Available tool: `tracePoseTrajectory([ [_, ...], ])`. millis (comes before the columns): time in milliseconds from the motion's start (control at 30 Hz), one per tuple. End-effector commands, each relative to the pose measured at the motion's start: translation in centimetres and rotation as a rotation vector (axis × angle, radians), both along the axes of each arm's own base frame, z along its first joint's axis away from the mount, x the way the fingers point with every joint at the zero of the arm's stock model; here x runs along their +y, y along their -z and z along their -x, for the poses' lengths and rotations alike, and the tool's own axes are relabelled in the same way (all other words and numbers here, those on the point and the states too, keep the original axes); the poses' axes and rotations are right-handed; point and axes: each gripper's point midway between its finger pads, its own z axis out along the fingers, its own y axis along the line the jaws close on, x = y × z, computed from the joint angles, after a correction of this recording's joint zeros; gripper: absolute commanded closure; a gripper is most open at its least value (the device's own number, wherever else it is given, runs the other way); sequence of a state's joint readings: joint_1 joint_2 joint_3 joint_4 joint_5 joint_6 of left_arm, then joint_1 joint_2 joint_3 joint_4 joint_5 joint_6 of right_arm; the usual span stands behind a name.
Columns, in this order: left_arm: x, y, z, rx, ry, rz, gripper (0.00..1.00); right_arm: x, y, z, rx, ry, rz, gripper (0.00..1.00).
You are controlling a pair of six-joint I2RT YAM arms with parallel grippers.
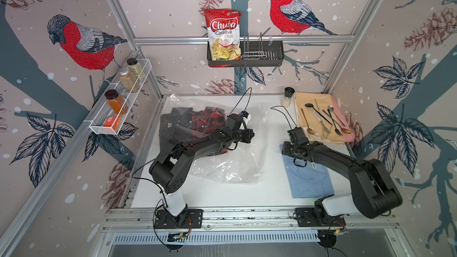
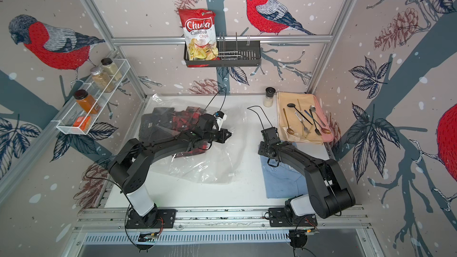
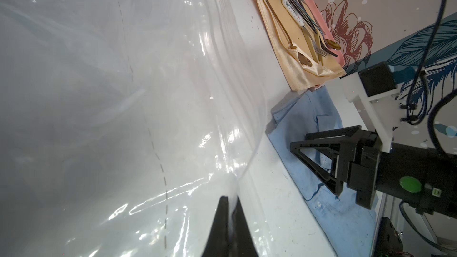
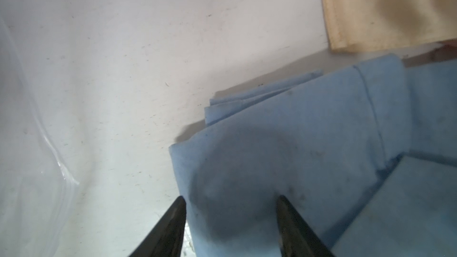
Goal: Place the folded shirt into the vacuum bag
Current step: Move the shirt to the center of the board.
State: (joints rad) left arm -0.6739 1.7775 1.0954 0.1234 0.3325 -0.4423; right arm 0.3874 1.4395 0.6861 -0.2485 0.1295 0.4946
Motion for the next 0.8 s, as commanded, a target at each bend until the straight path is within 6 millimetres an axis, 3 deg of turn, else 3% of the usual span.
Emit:
tracePoseTrajectory([
  [0, -1.0, -0.5, 0.3, -0.002, 0.021, 0.031, 1.00, 0.0, -0.6, -0.3, -0.012, -0.034, 0.045, 0.41],
  [167, -1.9, -0.6, 0.9, -0.001, 0.034, 0.035, 1.00, 0.4, -2.8, -0.8, -0.062, -0.030, 0.070, 0.35],
  [300, -2.4, -1.1, 1.2, -0.012, 0.040, 0.044, 1.00, 1.1, -3.1, -1.1, -0.077, -0.052, 0.046, 0.32],
  [600, -2.3, -1.7, 1.4, -0.020, 0.035, 0.059, 1.00, 1.0, 2.5, -0.4, 0.050, -0.060, -0.001, 0.33],
  [767, -2.3, -1.6, 1.6, -0.017, 0.035, 0.065, 1.00, 2.1, 4.0, 0.5, 0.099, -0.073, -0.001, 0.36],
])
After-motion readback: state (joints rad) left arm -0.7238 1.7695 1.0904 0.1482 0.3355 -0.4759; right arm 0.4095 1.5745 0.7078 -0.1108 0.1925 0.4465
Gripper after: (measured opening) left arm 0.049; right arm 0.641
